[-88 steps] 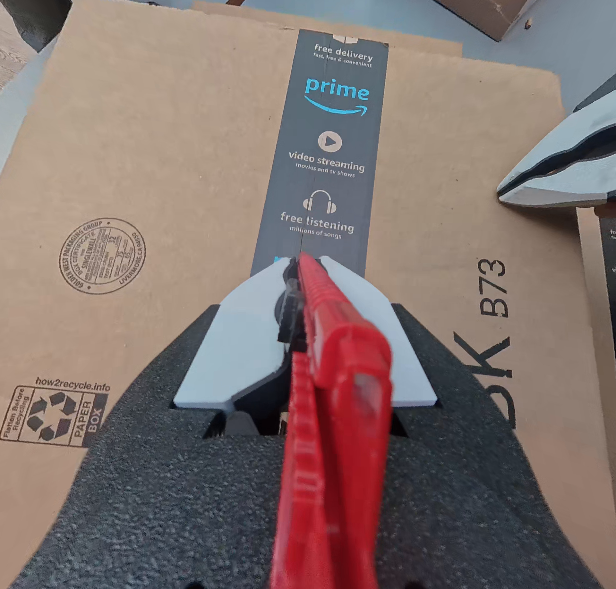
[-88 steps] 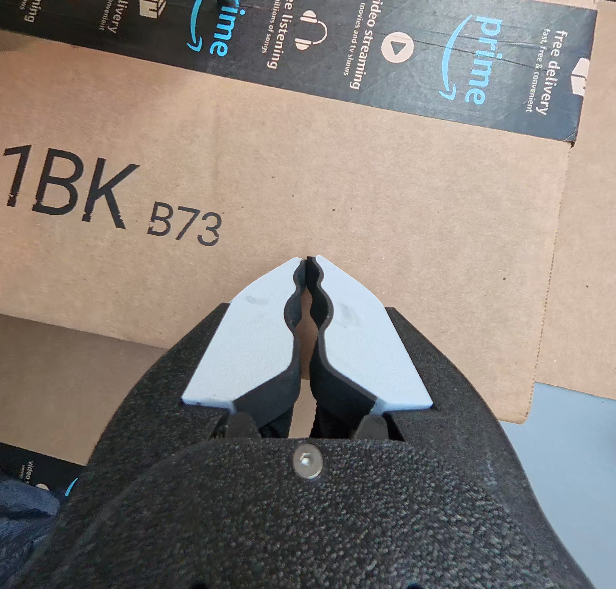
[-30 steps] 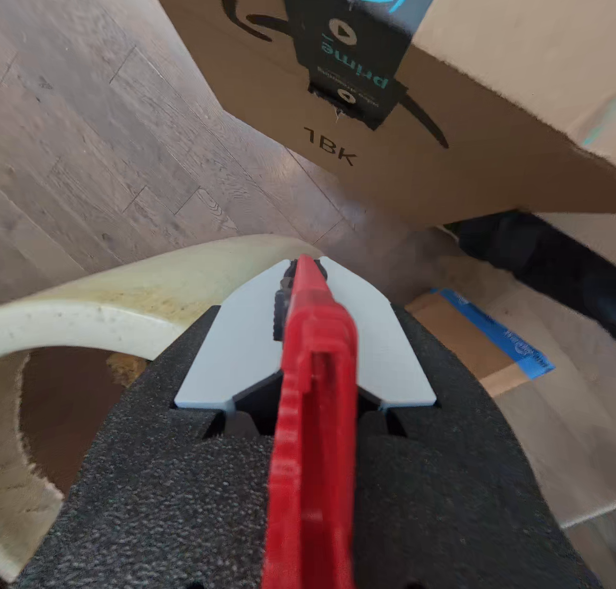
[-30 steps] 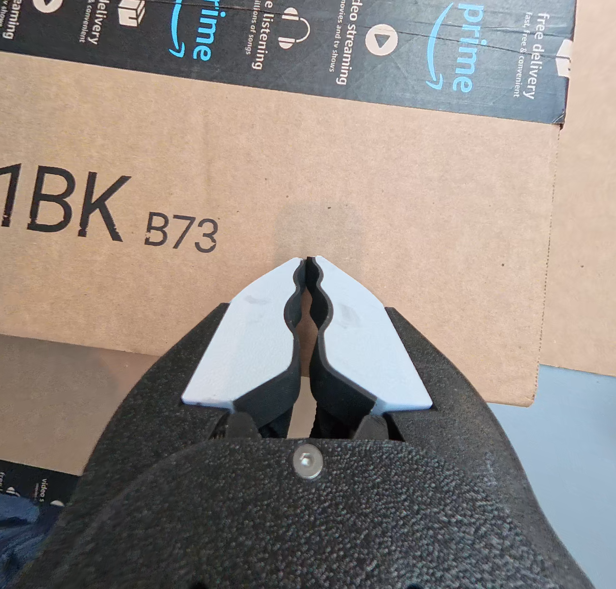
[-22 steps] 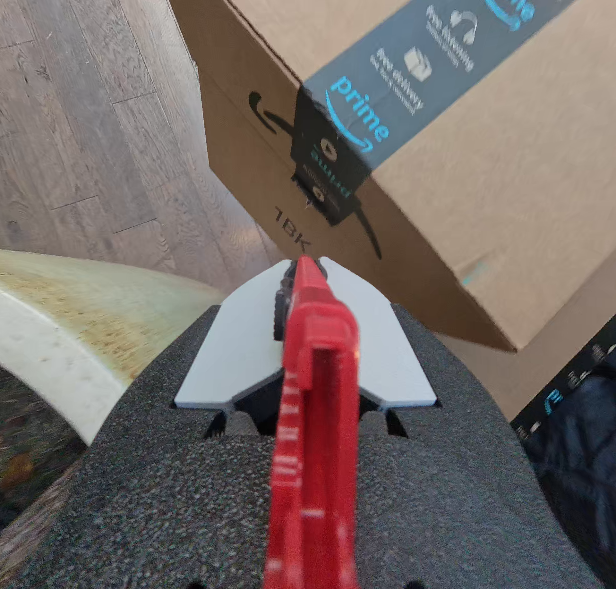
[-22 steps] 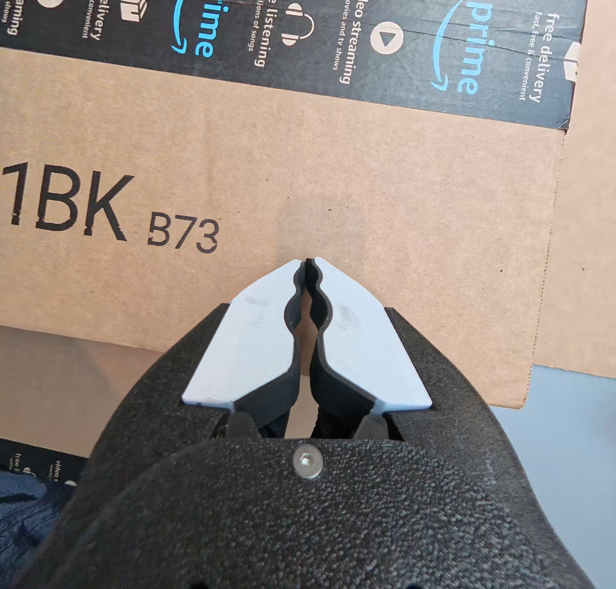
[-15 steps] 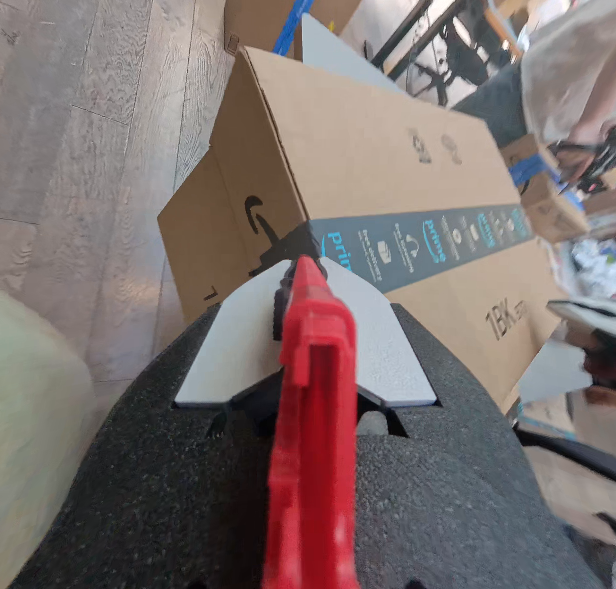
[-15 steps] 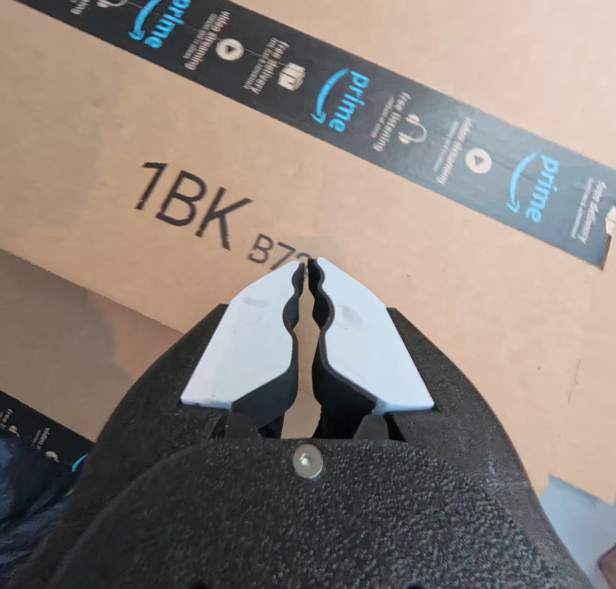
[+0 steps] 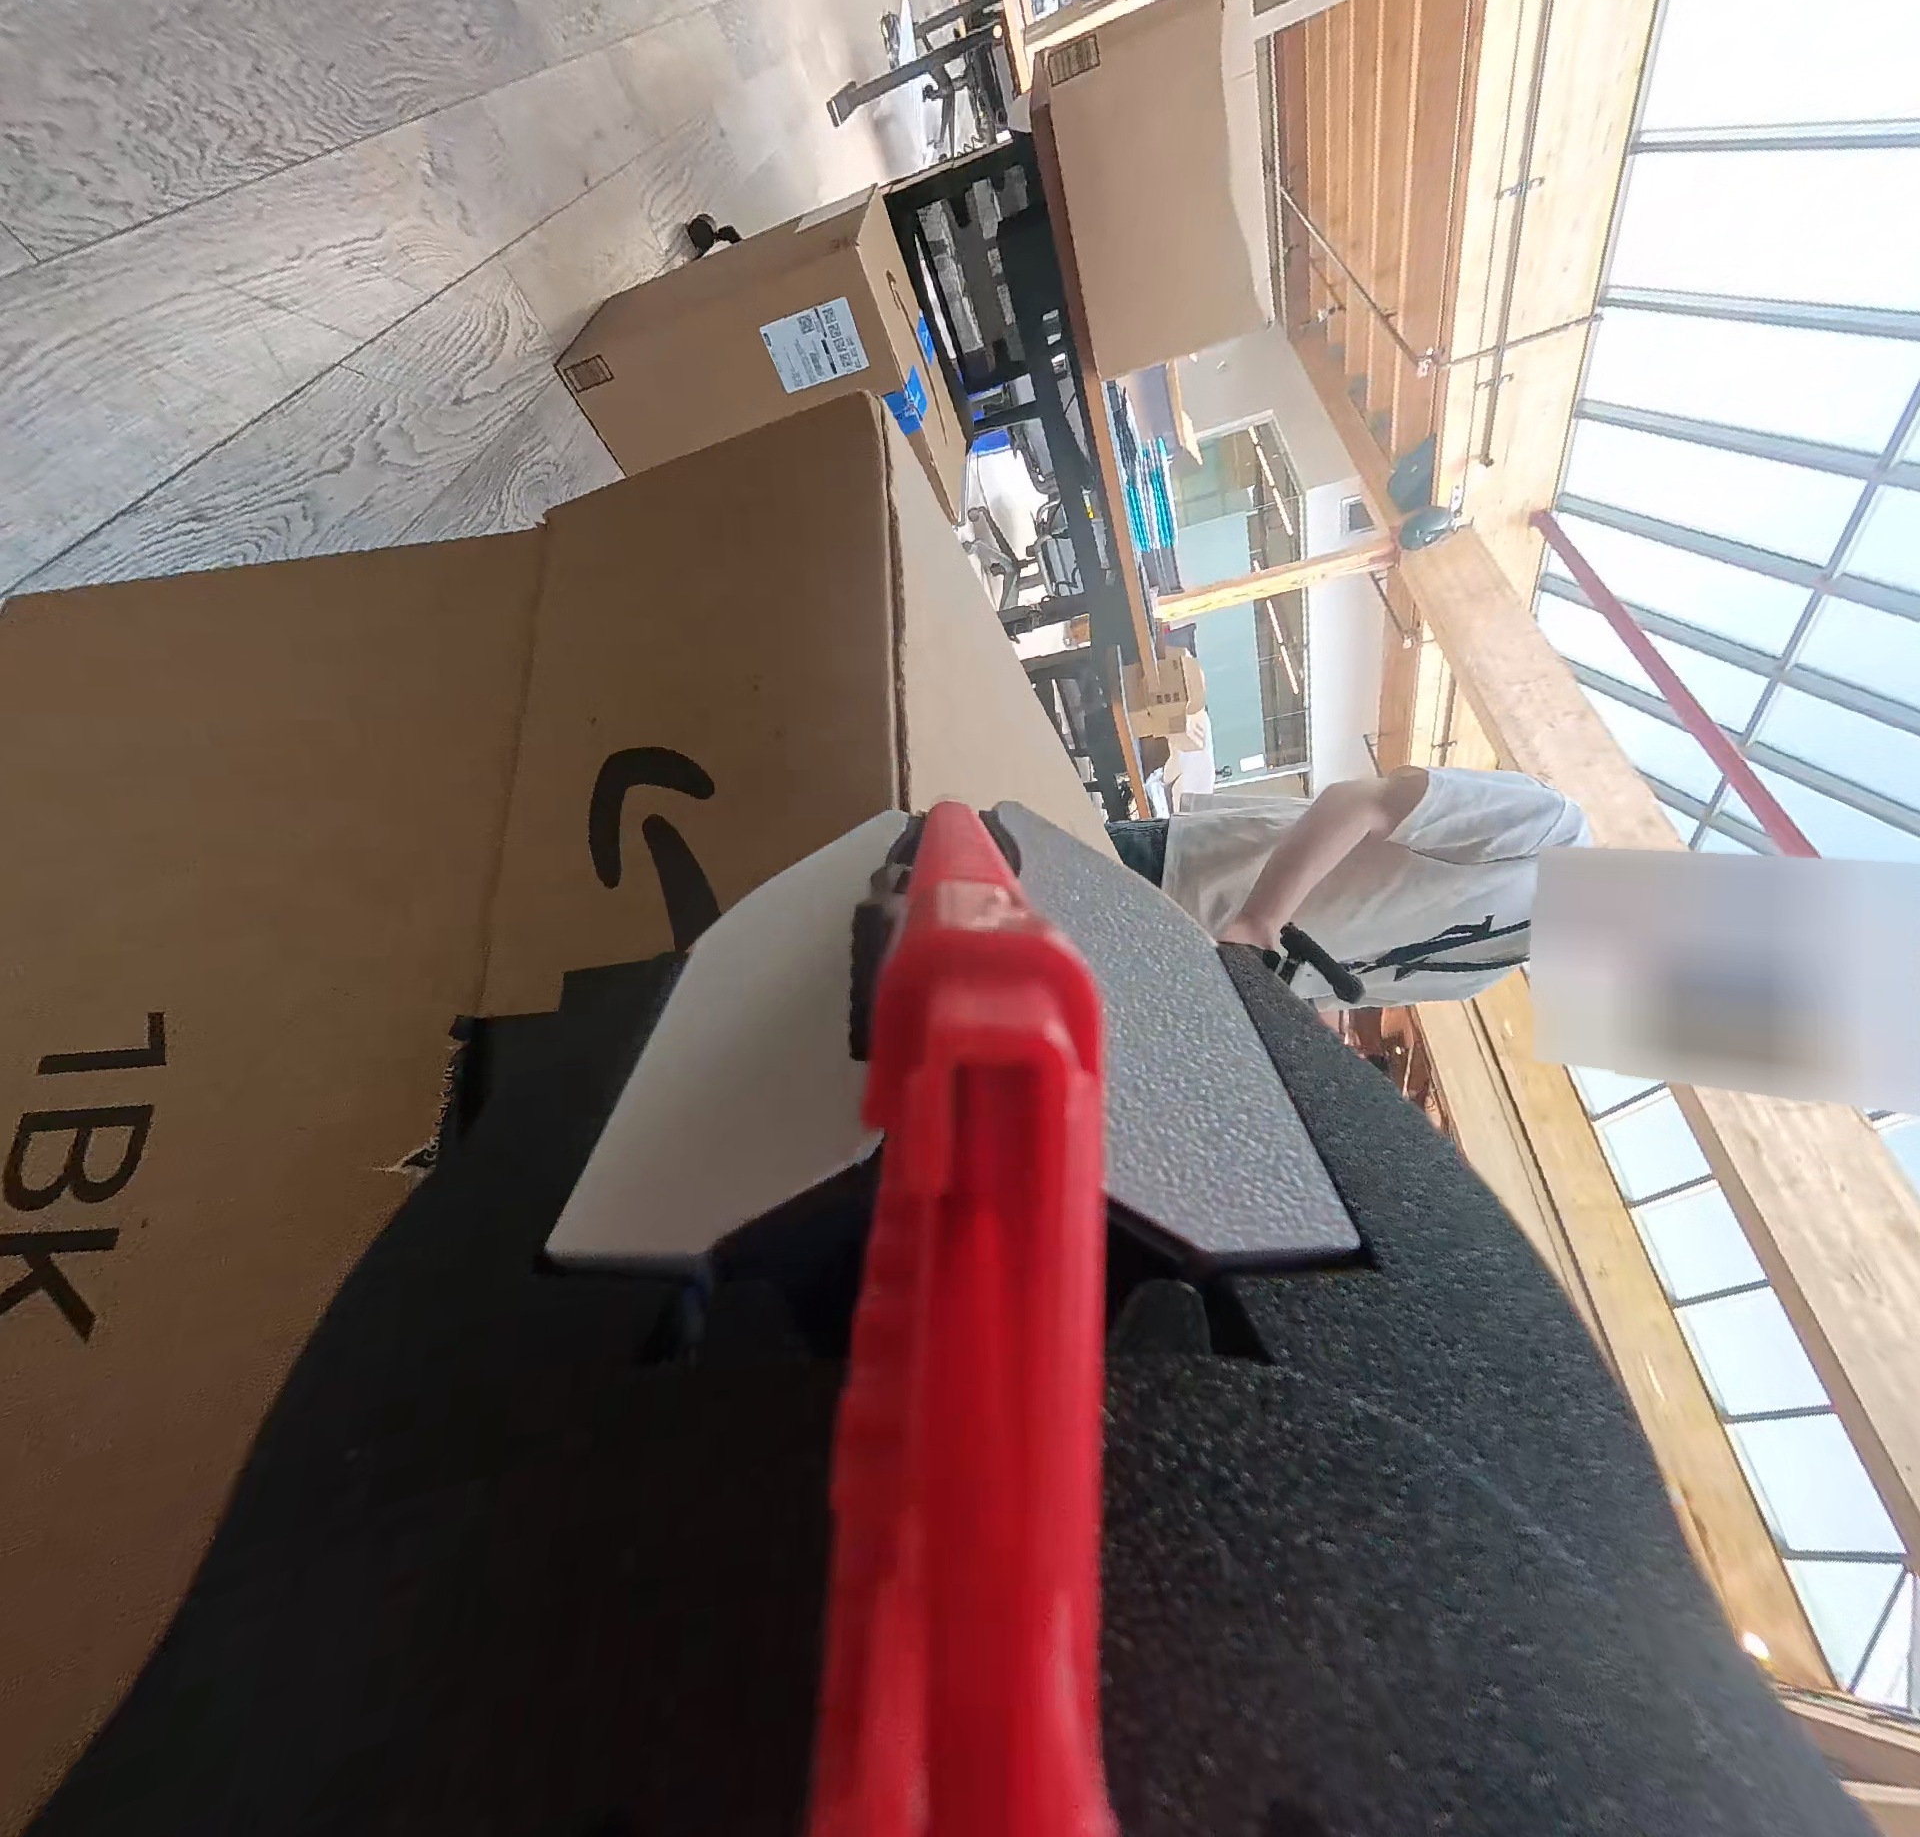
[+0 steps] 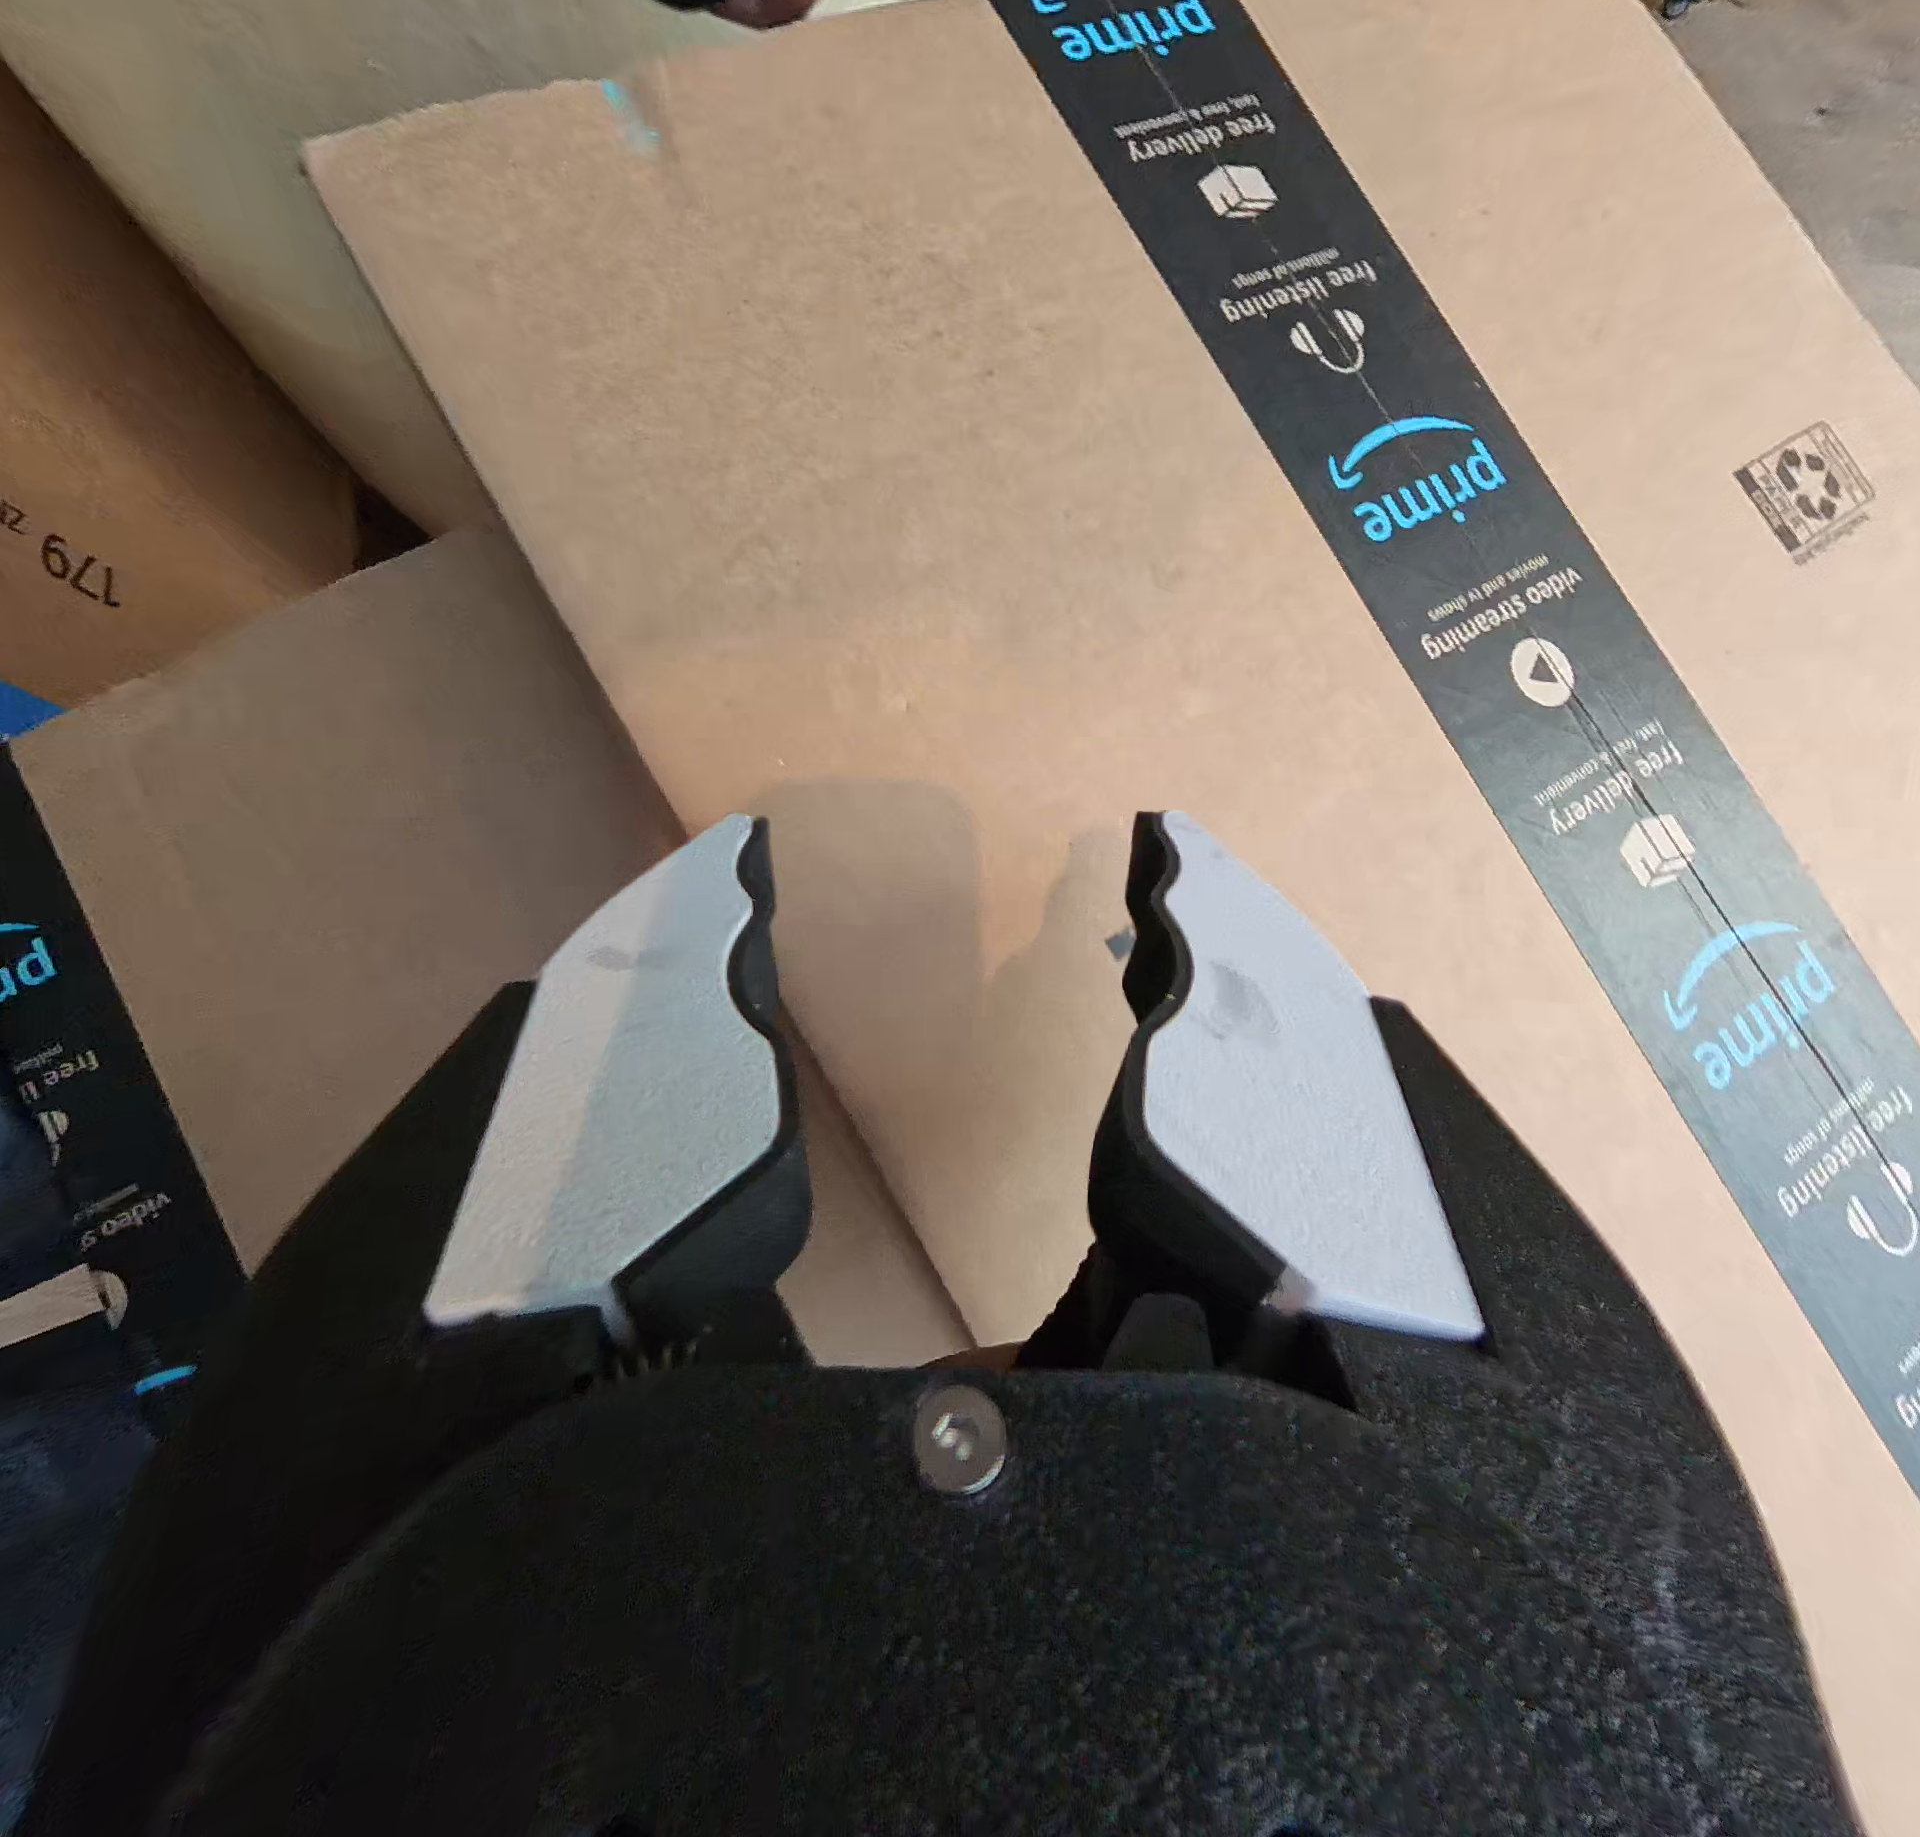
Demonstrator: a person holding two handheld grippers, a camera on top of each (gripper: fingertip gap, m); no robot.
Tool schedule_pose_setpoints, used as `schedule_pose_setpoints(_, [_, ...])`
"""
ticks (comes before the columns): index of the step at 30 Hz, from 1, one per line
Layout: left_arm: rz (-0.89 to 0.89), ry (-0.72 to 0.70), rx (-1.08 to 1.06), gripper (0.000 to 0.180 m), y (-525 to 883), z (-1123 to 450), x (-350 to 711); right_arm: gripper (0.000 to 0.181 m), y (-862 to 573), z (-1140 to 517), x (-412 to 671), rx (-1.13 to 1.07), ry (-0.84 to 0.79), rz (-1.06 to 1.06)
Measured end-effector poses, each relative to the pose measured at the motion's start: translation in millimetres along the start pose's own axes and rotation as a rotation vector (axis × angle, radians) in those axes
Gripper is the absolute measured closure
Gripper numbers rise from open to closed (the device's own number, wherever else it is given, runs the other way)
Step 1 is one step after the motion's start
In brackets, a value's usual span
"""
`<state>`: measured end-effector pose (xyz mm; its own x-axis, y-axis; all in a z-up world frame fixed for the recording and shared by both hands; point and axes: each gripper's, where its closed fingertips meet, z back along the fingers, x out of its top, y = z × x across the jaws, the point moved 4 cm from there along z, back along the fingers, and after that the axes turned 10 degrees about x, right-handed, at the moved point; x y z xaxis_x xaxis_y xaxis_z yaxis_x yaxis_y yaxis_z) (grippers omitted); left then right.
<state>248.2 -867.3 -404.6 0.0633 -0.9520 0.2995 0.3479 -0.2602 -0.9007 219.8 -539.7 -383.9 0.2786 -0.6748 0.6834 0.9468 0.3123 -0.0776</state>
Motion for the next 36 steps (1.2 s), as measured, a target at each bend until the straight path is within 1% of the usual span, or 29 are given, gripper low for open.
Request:
schedule_pose_setpoints(9, [0.054,0.008,-0.019,0.169,11,-5,-5,0.109,14,-24,22,0.092,0.021,0.155])
schedule_pose_setpoints(17, [0.108,0.043,-0.087,0.168,14,-6,-8,0.108,44,-53,34,0.171,0.096,0.336])
schedule_pose_setpoints(20, [0.124,0.054,-0.109,0.168,15,-5,-11,0.114,47,-66,37,0.150,0.153,0.376])
schedule_pose_setpoints(22, [0.137,0.054,-0.120,0.168,17,-3,-13,0.112,47,-73,38,0.130,0.187,0.394])
schedule_pose_setpoints(24, [0.148,0.047,-0.130,0.168,17,-2,-14,0.109,47,-76,39,0.121,0.204,0.389])
schedule_pose_setpoints(36, [0.176,0.002,-0.145,0.168,19,4,-19,0.110,47,-77,37,0.085,0.254,0.252])
